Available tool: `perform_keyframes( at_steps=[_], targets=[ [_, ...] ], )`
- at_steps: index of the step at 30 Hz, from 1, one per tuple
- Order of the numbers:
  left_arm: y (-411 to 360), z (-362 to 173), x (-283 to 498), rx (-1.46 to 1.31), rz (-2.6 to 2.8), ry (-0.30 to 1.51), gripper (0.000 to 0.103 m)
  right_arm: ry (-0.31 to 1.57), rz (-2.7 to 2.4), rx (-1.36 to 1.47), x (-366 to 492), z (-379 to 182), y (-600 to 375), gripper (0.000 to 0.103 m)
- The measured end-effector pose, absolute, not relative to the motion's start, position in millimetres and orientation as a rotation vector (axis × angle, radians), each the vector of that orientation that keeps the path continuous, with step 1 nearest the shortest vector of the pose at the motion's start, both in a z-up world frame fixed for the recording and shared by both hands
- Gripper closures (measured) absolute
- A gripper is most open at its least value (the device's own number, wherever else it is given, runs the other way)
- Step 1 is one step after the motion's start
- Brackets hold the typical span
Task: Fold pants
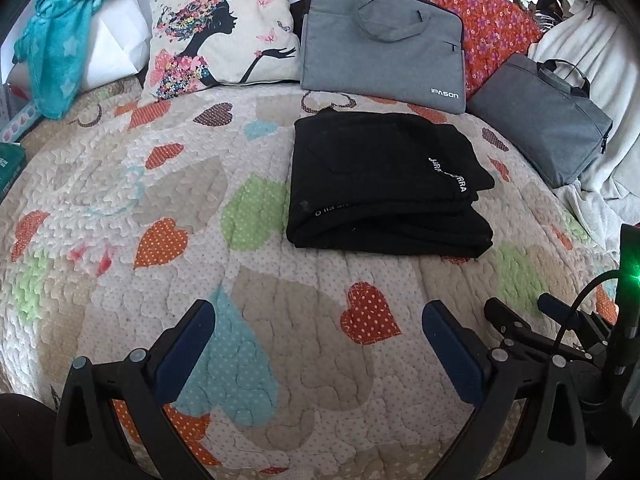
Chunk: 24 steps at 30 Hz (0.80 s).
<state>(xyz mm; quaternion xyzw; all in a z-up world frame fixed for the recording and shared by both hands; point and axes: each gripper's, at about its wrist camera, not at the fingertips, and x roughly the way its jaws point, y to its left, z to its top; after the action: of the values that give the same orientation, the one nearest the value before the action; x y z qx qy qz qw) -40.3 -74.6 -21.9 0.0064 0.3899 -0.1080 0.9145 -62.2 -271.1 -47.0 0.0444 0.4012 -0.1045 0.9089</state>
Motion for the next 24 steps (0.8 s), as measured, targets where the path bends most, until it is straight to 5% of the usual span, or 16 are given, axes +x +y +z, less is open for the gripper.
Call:
perform_keyframes(
  at_steps=[24],
  targets=[
    [-75.6,-25.2,-39.8,0.022,-0.233,0.817,0.000,0.828,-0.217,0.091,-61.5,-47.6,-270.2,0.021]
  ],
)
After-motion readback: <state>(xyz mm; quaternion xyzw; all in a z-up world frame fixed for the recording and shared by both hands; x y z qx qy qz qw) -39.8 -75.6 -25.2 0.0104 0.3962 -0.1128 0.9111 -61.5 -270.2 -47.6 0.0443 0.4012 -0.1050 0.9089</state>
